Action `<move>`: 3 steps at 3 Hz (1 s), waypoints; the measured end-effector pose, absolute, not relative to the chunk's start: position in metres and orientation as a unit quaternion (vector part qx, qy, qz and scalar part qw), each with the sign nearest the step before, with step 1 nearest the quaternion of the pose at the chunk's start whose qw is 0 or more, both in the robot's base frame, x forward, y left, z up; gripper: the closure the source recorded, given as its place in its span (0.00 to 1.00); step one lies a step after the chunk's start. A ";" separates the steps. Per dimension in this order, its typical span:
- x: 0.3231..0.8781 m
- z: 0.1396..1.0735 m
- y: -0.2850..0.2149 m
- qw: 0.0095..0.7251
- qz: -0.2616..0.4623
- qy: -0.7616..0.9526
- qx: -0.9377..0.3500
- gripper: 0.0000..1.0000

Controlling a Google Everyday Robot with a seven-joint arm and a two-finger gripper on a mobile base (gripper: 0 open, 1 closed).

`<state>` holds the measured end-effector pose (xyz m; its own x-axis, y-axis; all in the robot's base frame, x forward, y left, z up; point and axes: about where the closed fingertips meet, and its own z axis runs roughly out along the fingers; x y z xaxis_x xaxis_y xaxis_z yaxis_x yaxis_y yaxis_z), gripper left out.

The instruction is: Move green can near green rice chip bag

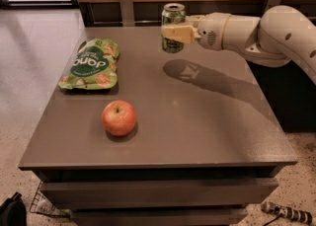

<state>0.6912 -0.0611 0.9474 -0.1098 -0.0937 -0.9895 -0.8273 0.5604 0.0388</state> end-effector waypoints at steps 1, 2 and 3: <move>0.693 0.935 -0.021 0.567 0.341 0.664 -0.348 1.00; 0.679 0.930 0.025 0.561 0.349 0.648 -0.378 1.00; 0.667 0.931 0.050 0.553 0.353 0.637 -0.405 1.00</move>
Offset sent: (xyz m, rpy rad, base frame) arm -0.0179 0.1098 -0.0225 0.0074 -0.0275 0.1246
